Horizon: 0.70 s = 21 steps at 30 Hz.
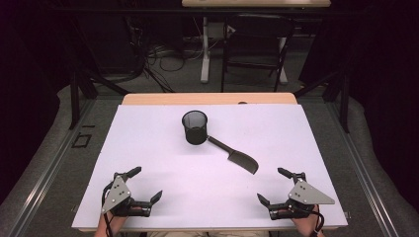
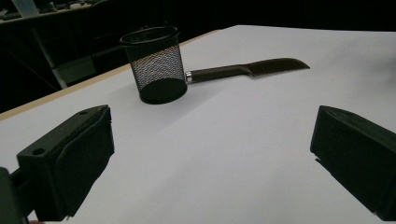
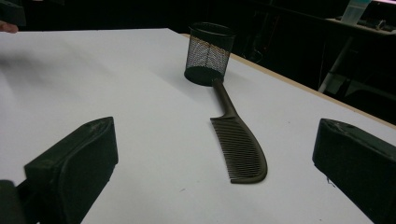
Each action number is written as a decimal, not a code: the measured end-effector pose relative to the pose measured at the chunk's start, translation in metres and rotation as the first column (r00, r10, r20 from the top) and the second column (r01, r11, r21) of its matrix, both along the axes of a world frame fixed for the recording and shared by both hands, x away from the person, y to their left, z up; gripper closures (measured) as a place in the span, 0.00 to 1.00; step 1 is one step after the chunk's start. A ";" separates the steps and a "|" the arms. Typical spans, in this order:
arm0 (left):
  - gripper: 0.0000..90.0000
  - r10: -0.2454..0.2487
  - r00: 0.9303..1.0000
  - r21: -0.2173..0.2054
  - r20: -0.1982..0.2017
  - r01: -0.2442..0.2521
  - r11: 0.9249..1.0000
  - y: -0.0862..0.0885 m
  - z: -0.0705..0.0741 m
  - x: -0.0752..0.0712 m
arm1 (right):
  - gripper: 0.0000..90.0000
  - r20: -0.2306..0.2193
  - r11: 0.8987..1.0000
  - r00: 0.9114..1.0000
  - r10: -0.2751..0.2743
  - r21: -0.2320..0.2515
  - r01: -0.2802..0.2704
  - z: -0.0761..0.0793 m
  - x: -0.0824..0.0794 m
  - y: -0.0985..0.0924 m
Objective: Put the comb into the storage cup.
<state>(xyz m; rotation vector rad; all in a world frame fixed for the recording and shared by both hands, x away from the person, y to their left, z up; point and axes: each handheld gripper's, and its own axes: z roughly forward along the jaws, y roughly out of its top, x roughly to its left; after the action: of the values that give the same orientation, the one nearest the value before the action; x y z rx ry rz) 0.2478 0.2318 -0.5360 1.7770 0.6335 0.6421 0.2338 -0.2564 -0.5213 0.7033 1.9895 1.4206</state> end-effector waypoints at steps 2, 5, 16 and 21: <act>0.00 -0.001 1.000 0.001 -0.002 0.001 1.000 0.000 0.000 0.000 | 0.00 -0.001 1.000 1.000 0.000 0.003 0.000 0.000 0.000 0.000; 0.00 -0.002 1.000 0.001 0.001 0.002 1.000 0.000 0.000 -0.001 | 0.00 -0.004 1.000 1.000 -0.007 -0.002 0.007 0.000 0.002 0.002; 0.00 0.001 1.000 0.004 -0.010 -0.001 1.000 0.000 -0.002 0.002 | 0.00 -0.024 1.000 1.000 -0.017 -0.027 0.016 -0.001 0.018 0.008; 0.00 0.000 1.000 0.006 -0.008 0.000 1.000 0.001 -0.002 0.002 | 0.00 -0.035 0.998 0.998 -0.042 -0.039 0.041 -0.001 0.028 0.012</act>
<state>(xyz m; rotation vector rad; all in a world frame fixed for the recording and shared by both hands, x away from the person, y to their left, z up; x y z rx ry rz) 0.2497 0.2325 -0.5378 1.7863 0.6380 0.6378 0.2617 -0.2440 -0.5219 0.7537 2.0127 1.3514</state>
